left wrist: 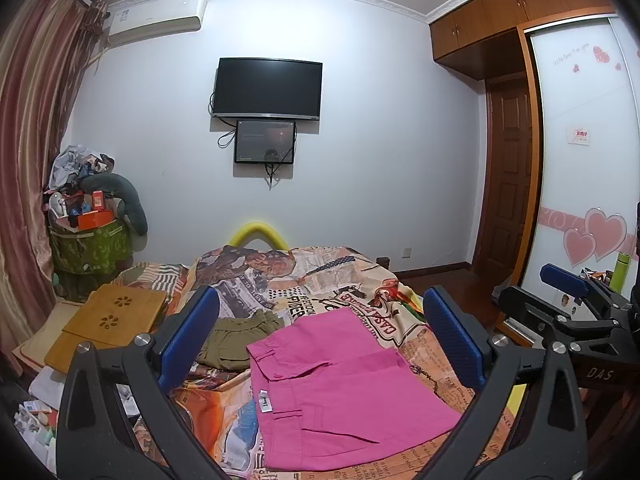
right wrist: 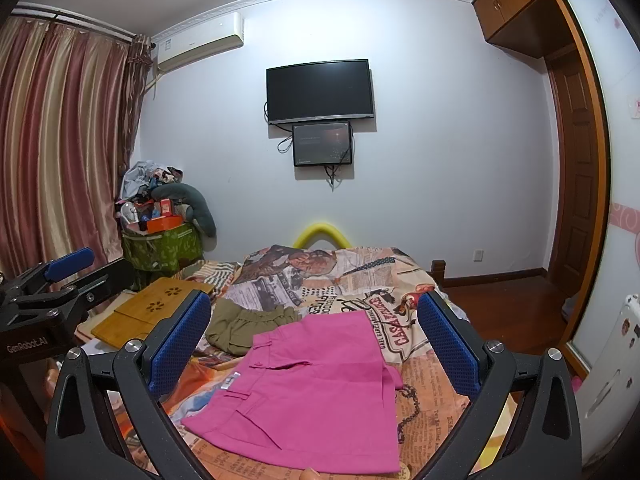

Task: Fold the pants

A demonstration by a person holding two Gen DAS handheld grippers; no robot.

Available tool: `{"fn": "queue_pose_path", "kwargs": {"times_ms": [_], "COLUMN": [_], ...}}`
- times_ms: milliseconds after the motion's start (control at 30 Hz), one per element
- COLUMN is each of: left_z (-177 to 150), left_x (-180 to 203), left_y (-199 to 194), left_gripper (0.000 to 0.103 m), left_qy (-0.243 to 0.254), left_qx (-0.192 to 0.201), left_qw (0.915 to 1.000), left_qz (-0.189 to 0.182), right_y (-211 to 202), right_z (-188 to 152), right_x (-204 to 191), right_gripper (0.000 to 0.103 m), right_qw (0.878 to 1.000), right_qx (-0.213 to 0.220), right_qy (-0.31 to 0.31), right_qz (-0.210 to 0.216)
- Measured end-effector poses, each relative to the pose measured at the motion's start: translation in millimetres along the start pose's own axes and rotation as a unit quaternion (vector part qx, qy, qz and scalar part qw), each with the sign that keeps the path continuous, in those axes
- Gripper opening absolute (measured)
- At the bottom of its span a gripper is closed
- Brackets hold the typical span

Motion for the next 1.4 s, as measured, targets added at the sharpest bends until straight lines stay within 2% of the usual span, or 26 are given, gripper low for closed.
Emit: {"fn": "queue_pose_path", "kwargs": {"times_ms": [1400], "left_z": [-3.5], "left_x": [0.6], "left_y": [2.2], "left_gripper": [0.103], "left_qy": [-0.001], "left_qx": [-0.004], "left_qw": [1.0], "left_qz": [0.006], "right_y": [0.0], "right_z": [0.3], "right_x": [-0.6], "right_gripper": [0.103], "right_qw": [1.0], "right_qx": [-0.003], "right_qy": [0.002], "right_qz": [0.001]}}
Point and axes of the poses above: each gripper's, at about its wrist camera, not at the fingertips, and y roughly the way its jaws point, x to its right, z to its top, the point moved 4 cm from there along y, roughly the way its jaws point, and after that the axes turned 3 degrees about -y, right-handed, at the moved point
